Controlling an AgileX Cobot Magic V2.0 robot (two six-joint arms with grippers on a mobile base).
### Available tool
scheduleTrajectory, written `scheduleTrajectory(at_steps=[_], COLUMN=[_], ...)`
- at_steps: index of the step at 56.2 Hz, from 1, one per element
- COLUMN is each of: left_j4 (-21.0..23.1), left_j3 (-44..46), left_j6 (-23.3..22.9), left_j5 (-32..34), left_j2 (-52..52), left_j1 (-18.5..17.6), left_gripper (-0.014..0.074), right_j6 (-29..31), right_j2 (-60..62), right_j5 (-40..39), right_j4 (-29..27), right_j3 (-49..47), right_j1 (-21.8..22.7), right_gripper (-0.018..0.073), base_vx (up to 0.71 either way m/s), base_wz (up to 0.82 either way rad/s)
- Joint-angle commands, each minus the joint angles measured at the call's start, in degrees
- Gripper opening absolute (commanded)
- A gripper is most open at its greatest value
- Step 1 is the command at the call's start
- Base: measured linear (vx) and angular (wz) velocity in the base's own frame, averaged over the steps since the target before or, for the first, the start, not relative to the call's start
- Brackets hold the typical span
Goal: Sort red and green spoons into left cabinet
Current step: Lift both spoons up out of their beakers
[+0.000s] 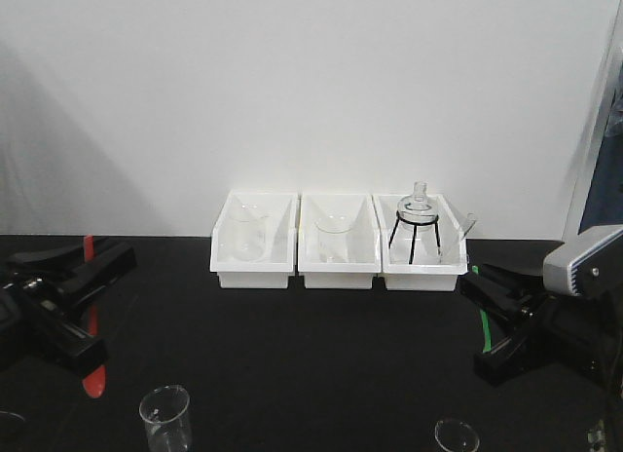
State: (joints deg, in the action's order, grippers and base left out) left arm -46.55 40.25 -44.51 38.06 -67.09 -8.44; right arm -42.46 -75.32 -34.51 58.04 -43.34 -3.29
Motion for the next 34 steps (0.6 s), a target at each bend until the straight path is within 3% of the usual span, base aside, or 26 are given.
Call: scheduleTrajectory(at_steps=[1,34], left_j4=[2.7,2.7], left_j3=[1.0,1.0], left_j6=[-0.3,-0.3], left_j5=[0.6,-0.4], left_j2=[3.7,4.9], left_j1=[-0.1,-0.1], left_gripper=[-0.0006,-0.0006], right_j6=[-3.2,-3.8], right_j2=[1.9,1.9], right_j5=[-3.4,-3.4], right_j4=[2.9,4.1], right_j3=[-1.6,-1.6], right_j1=[0.4,0.4], right_gripper=[-0.0009,-0.0009], base_vx=[0.00,0.00], base_wz=[0.00,0.00])
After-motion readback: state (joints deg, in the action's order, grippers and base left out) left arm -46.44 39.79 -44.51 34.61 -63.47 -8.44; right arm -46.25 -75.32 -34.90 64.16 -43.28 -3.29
